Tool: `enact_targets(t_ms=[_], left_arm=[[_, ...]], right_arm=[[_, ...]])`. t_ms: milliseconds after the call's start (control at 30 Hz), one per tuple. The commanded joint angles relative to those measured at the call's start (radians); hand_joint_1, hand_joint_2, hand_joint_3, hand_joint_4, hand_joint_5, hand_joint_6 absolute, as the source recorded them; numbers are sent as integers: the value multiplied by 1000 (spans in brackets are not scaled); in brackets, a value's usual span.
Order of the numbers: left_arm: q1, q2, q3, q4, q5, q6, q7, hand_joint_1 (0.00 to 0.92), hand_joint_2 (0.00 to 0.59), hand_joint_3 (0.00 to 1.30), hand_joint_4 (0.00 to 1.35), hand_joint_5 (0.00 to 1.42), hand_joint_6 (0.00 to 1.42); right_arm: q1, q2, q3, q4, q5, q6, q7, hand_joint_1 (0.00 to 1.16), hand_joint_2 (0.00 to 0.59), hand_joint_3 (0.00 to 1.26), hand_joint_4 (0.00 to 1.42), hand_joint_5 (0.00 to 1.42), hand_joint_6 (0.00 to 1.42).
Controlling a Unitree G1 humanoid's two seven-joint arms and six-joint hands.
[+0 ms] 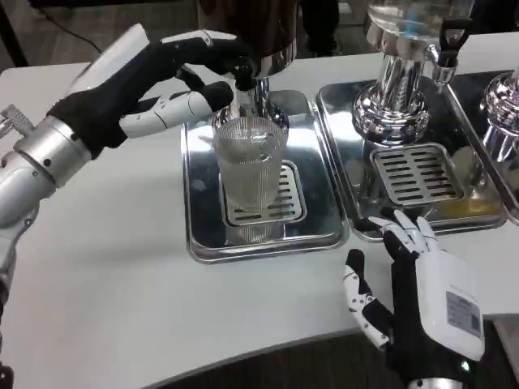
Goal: Grasp the cup under the faucet to collect the drink, then remove the cup.
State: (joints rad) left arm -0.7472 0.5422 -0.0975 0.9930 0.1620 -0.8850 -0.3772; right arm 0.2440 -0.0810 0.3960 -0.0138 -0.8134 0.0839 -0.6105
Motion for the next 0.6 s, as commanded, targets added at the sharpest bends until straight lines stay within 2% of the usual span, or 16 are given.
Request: enact_targets(t_ms=[33, 67, 100, 167, 200, 233, 433, 600], left_arm=[[26, 5, -9, -10, 4, -3, -37, 0, 62, 309, 289, 295, 505], [27, 5, -8, -9, 2, -1, -39, 0, 62, 309, 289, 295, 505], [27, 5, -7, -9, 2, 0, -40, 0, 62, 309, 288, 295, 505], [28, 5, -5, -10, 0, 1, -42, 0, 62, 309, 285, 295, 506], [29, 6, -5, -11, -1, 2, -43, 0, 62, 309, 284, 294, 506], [30, 6, -4, -12, -1, 2, -43, 0, 61, 309, 283, 292, 506], [35, 7, 0, -19, -6, 2, -49, 0, 61, 309, 281, 287, 506], [39, 8, 1, -26, -11, 2, -54, 0, 61, 309, 280, 286, 506]], right_arm=[[-18, 0, -31, -11, 65, -48, 28, 512, 487, 375, 165, 110, 191], [-24, 2, -44, -11, 92, -58, 40, 511, 485, 375, 164, 112, 192], [-30, 5, -54, -12, 114, -66, 51, 501, 422, 352, 164, 119, 231], [-42, 4, -72, -17, 159, -76, 87, 487, 352, 313, 155, 129, 249], [-52, 1, -81, -22, 186, -79, 117, 497, 306, 231, 85, 132, 274], [-58, -2, -89, -26, 204, -82, 139, 507, 285, 199, 61, 133, 283], [-117, -3, -136, -22, 328, -101, 261, 509, 234, 114, 22, 111, 294], [-192, 4, -150, 12, 379, -99, 330, 497, 218, 60, 2, 75, 290]])
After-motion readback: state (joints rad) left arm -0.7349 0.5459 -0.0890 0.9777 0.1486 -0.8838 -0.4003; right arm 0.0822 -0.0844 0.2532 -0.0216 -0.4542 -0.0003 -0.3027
